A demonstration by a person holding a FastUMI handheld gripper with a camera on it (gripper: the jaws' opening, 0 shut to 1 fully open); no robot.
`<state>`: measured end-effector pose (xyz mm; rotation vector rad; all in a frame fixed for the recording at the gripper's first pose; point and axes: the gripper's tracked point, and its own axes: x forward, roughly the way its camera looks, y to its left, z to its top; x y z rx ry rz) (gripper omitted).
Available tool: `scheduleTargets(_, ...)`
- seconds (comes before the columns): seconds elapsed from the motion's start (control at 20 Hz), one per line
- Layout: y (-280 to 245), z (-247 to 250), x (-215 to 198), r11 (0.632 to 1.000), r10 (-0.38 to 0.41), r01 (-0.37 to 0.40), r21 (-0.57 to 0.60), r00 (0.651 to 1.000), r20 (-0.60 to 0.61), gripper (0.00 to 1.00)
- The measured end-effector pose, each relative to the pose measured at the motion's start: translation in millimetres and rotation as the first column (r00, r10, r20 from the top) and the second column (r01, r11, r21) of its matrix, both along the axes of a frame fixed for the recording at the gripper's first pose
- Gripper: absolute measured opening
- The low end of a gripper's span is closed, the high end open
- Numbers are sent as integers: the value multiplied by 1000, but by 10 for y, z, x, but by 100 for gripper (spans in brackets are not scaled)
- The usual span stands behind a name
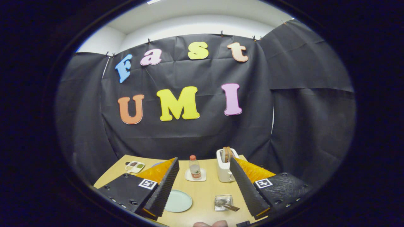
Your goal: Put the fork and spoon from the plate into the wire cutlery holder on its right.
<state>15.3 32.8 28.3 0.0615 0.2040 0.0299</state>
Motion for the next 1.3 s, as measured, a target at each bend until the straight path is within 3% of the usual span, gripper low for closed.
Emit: scheduleTargets(1.3,-177,170,35,999,-17,17,27,1000,12,96)
